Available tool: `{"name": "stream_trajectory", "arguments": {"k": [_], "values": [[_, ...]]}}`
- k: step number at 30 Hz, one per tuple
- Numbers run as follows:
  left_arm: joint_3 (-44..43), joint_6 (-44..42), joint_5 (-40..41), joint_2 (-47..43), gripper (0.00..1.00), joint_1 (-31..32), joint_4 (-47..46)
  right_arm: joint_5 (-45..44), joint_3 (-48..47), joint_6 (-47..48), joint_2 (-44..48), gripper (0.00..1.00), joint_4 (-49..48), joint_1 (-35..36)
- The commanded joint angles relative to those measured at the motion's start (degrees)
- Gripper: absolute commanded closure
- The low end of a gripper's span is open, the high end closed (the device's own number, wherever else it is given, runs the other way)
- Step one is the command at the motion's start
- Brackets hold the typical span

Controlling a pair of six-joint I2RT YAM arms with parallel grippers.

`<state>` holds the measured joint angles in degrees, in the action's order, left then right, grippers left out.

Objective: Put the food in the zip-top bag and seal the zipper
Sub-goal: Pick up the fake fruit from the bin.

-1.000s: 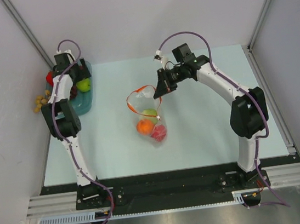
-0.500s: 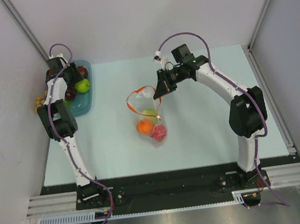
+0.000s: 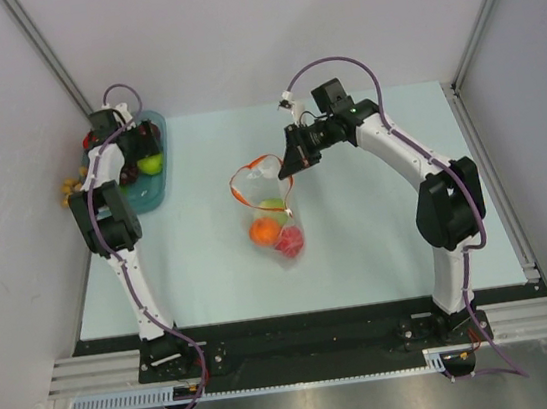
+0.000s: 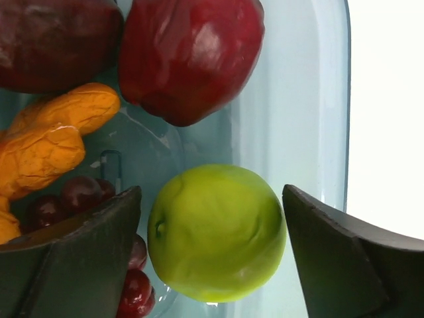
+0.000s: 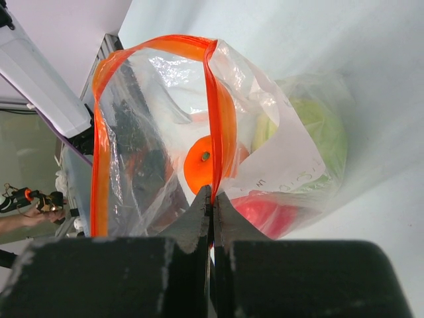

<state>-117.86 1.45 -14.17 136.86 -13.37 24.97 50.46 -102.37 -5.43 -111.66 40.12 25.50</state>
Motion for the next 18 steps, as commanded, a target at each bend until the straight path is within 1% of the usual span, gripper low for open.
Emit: {"name": "stream_trajectory", "arguments": {"k": [1,2,4,6,10,11,13,17,18], "values": [[0.8,-3.5,1.8,-2.0,0.04,-1.1,6.4,0.3,-3.6,1.4,-0.6,1.0,0.0,0.0],[0.9,-3.7,1.6,-2.3,0.01,-1.1,6.7,0.3,-3.5,1.5,-0.5,1.0,0.0,0.1],[1.1,-4.2,1.7,-2.7,0.01,-1.1,8.2,0.3,-3.5,1.7,-0.3,1.0,0.2,0.1],[1.0,-4.9,1.9,-3.0,0.04,-1.1,9.2,0.3,-3.5,1.9,-0.1,1.0,0.5,0.0],[1.8,-5.0,1.2,-4.1,0.18,-1.8,8.7,0.3,-3.3,2.4,0.1,1.0,0.7,0.0],[1.8,-4.8,0.6,-4.9,0.25,-2.0,8.1,0.3,-3.3,2.7,0.1,1.0,0.8,0.0],[1.9,-4.4,0.6,-6.2,0.3,-1.9,6.9,0.4,-3.1,2.8,0.3,1.0,0.9,0.1],[3.3,-1.8,1.3,-10.5,0.35,-1.9,3.2,0.3,-2.9,3.7,0.8,1.0,1.5,0.0],[3.5,-1.8,1.7,-12.9,0.36,-1.9,1.7,0.3,-3.0,3.8,0.9,1.0,1.5,0.0]]}}
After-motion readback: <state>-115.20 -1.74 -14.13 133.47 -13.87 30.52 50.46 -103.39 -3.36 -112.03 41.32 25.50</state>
